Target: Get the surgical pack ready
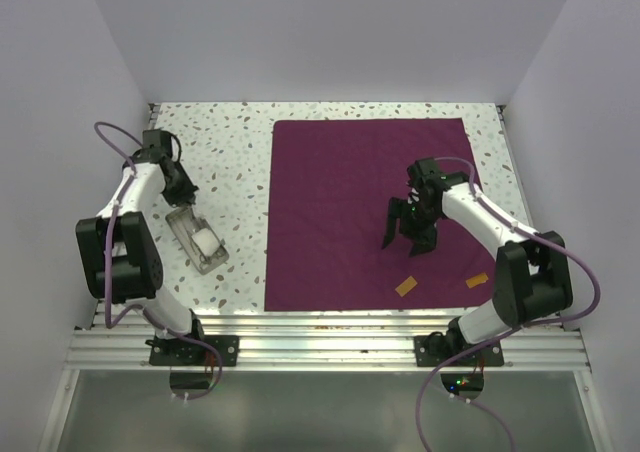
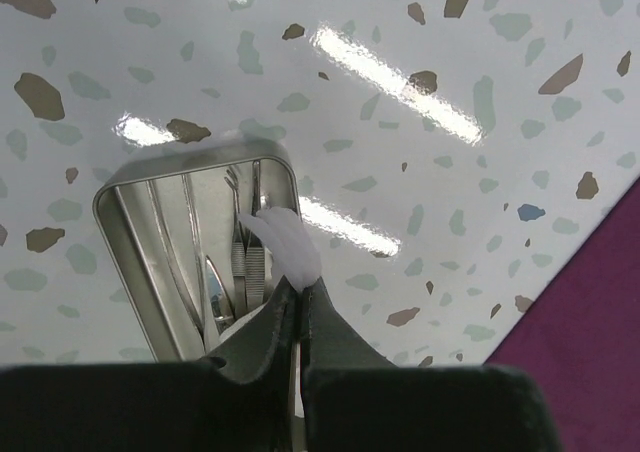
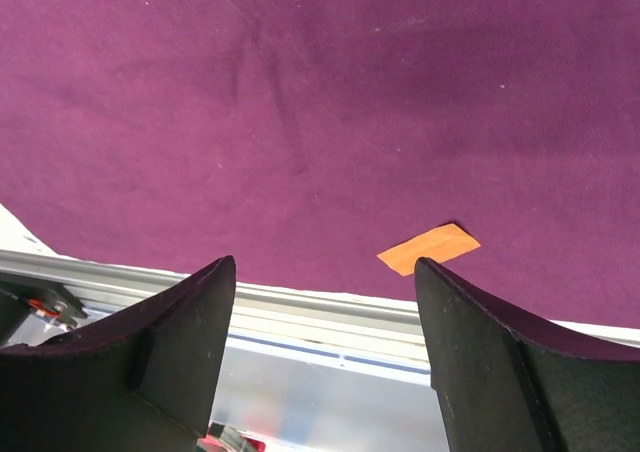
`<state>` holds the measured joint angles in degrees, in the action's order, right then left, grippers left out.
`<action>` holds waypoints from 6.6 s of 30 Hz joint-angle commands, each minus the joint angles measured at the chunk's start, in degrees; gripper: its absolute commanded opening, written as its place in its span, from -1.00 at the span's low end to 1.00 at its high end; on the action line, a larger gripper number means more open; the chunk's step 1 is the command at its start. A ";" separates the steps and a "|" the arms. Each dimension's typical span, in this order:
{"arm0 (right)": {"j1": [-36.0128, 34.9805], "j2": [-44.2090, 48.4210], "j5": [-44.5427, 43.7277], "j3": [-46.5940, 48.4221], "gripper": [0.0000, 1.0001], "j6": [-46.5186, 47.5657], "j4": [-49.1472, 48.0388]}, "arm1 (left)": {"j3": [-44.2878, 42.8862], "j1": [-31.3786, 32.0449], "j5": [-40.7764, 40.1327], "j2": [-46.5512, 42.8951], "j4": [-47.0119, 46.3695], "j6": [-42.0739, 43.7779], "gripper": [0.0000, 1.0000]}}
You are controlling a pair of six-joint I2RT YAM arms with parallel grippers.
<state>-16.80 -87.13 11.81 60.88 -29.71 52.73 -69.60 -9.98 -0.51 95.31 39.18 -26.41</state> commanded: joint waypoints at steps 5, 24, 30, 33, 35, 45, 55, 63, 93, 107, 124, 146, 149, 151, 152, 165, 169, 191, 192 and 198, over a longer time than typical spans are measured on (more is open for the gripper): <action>0.36 -1.11 2.69 2.05 0.51 2.12 -0.96 | 5.17 -1.97 8.04 -4.25 -4.44 2.33 -1.00; 0.62 -1.20 3.66 0.73 0.50 2.47 -1.75 | 6.94 -5.75 15.37 -1.44 -8.77 11.21 -1.00; 0.62 -1.02 3.48 0.64 0.50 2.73 -1.58 | 6.32 -6.46 14.93 -1.00 -8.42 11.74 -1.00; 0.62 -1.37 3.65 0.90 0.50 2.56 -1.58 | 6.94 -7.07 15.37 -0.74 -8.50 11.74 -1.00; 0.63 -1.46 3.65 1.08 0.50 2.47 -1.75 | 7.03 -7.34 14.50 -0.82 -7.89 11.74 -1.00; 0.62 -2.34 4.45 0.73 0.49 2.20 -2.72 | 6.58 -7.86 5.61 2.08 -0.51 9.19 -0.59; 0.54 -2.43 3.22 0.73 0.49 2.29 -1.76 | 4.92 -7.86 4.11 -4.59 2.30 6.73 0.00; 1.85 -0.58 1.02 -0.85 0.47 0.80 -1.66 | 11.59 -7.78 10.17 -13.39 -1.72 3.91 -0.46; 3.88 7.59 -4.78 -14.30 0.43 -10.70 0.45 | 8.96 -5.33 19.14 -13.56 -3.76 0.41 0.03; 2.38 7.15 -8.39 -19.92 0.20 -22.49 -7.55 | 9.22 11.02 27.49 -11.28 -10.26 -0.74 -0.01; 1.59 5.40 -10.14 -22.65 -0.01 -27.59 -9.58 | 7.55 15.16 34.09 -8.65 -12.37 1.63 0.00; 1.59 1.71 -11.37 -16.76 0.00 -23.99 -6.06 | 4.30 20.79 38.66 -4.08 -13.69 2.25 0.04; 1.59 -0.40 -11.11 -16.50 -0.01 -23.46 -6.50 | 4.56 20.88 39.18 -3.90 -14.30 2.16 0.05; 1.68 -1.11 -10.94 -16.85 -0.05 -23.46 -7.28 | 4.48 21.05 39.62 -3.81 -14.31 2.51 0.05; 1.68 -1.28 -10.85 -17.11 -0.07 -23.63 -7.55 | 4.39 21.23 39.80 -3.90 -14.04 2.68 0.05; 1.59 4.25 -11.64 -13.43 -0.48 -21.70 -1.41 | 4.12 25.80 42.96 -2.14 -15.62 3.65 0.18; 1.68 4.34 -11.64 -12.81 -0.52 -20.65 -0.70 | 4.39 26.76 43.05 -1.79 -15.89 3.65 0.18; 1.15 7.50 8.65 -7.02 -1.00 -7.58 -8.58 | 9.74 31.94 54.81 -1.08 -28.79 -2.75 0.48; 1.24 6.98 14.58 -5.53 -1.00 -5.20 -12.70 | 10.10 32.47 55.87 -1.35 -32.55 -3.81 0.51; 0.89 7.15 35.44 3.63 -1.00 3.19 -25.54 | 12.91 33.27 67.29 -4.43 -48.39 -11.02 0.68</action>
<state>-15.70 -82.19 30.11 61.60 -31.70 38.06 -56.97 23.42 57.80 94.02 3.70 -32.80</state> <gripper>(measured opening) 0.008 0.829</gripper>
